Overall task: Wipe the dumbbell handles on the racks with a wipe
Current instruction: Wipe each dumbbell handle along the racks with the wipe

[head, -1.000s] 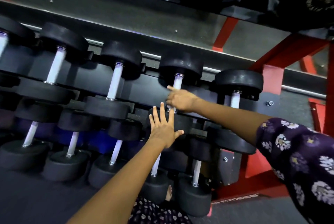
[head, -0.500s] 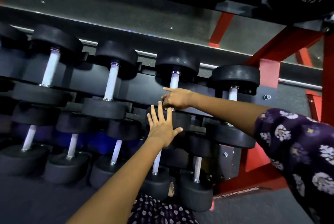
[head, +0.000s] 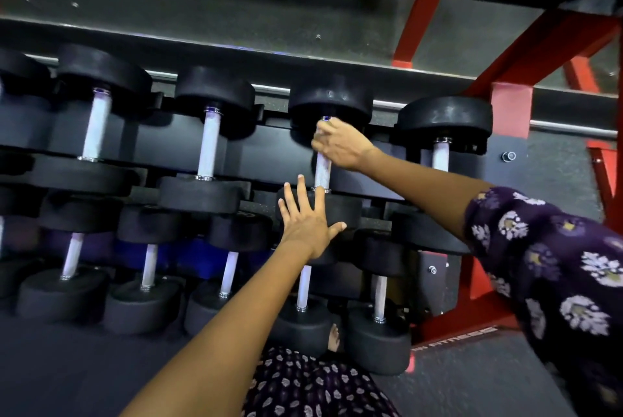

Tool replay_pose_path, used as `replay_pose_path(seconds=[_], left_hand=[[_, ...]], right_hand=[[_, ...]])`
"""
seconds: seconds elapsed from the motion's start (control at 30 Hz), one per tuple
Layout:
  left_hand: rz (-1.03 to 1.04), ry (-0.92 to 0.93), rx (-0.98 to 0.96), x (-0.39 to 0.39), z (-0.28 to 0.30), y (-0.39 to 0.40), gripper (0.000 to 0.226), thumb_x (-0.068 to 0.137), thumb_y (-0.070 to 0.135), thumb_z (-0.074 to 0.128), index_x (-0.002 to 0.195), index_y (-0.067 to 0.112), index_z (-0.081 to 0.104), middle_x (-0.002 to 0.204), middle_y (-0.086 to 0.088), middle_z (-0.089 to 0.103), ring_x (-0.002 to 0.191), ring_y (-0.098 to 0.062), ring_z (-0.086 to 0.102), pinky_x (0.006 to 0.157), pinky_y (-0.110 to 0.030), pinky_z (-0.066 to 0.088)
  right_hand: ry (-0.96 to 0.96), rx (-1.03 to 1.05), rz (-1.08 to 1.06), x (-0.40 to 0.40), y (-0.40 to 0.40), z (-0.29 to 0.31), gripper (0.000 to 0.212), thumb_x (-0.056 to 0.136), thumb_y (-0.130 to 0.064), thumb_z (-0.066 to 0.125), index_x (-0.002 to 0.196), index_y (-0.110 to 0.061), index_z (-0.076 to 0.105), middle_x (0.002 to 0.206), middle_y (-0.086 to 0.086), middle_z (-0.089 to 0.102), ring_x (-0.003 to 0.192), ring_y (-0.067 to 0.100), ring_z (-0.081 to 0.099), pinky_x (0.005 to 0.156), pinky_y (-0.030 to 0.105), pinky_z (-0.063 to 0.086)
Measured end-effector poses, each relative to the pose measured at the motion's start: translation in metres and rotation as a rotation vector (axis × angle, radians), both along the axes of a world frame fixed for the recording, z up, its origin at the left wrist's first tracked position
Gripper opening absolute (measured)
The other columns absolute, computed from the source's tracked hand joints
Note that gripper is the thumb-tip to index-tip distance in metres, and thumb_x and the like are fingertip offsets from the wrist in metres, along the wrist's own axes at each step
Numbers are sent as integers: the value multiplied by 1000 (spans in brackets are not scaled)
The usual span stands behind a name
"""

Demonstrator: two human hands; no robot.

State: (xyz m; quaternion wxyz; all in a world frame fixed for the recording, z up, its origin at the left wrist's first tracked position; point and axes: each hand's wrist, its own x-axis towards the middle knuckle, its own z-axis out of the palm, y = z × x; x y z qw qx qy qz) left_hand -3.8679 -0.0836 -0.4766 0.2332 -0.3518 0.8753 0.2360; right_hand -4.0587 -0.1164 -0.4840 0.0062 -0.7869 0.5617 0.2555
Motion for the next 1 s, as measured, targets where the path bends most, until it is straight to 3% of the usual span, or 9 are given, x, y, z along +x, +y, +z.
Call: replay_pose_path(seconds=[0.13,0.23,0.33,0.47,0.57,0.73,0.8,0.9,1.0], left_hand=[[5,5,-12,0,-1,0,86,96,59,37,154,12,-6,154,-21,-29,141,-44,-24,115,-54,-6],[9,10,-19,0,-2,1,85,96,59,37,154,12,-5,154,-21,-29,141,-44,-25,115,-54,-7],[14,18,-32,-1,-3,2,85,96,59,38,153,12,-4,154,-21,-29,141,-44,-24,116,-54,-6],[22,5,-28,-2,-4,1,85,96,58,39,153,13,-5,154,-20,-30,141,-43,-25,116,-53,-6],[26,19,-24,-2,-4,1,86,96,58,40,153,12,-4,154,-20,-30,141,-43,-25,116,-53,-6],[32,13,-40,-3,-2,0,87,96,57,40,153,10,-5,155,-20,-27,142,-43,-22,117,-53,-5],[33,25,-35,-3,-3,1,87,96,56,41,153,10,-4,155,-20,-26,143,-43,-22,116,-53,-5],[27,26,-32,-3,-4,1,88,96,58,39,153,11,-7,155,-20,-28,142,-43,-24,116,-53,-6],[25,24,-26,-2,-6,1,88,96,58,38,153,11,-8,155,-19,-29,142,-43,-25,116,-53,-7]], right_hand=[[-184,-290,-322,10,5,2,42,81,-11,33,97,-7,72,82,0,68,80,19,63,71,27,47],[-367,-564,-540,12,15,-4,37,94,-7,30,122,4,51,116,20,55,104,32,54,89,37,43],[-558,-496,-782,18,9,-12,35,98,-9,28,126,4,45,128,21,42,115,33,41,93,39,34],[-632,-630,-874,33,-3,-23,32,93,-4,41,123,-3,54,121,14,48,108,25,47,82,28,40],[-890,-778,-1233,37,-6,-30,27,92,-9,48,112,-1,63,112,15,55,96,27,56,67,21,33],[-1255,-1024,-1714,53,-23,-14,24,89,-6,53,90,12,68,89,32,64,73,30,56,67,32,40],[-1371,-1021,-1943,44,-26,-15,32,92,-13,50,88,13,68,91,31,66,81,30,61,64,29,36],[-1365,-972,-1893,39,-24,-18,33,90,-12,50,70,6,68,67,18,64,77,24,61,61,28,36],[-1287,-941,-1723,48,-18,-14,26,83,-1,52,62,6,66,55,8,40,62,15,41,53,23,28]])
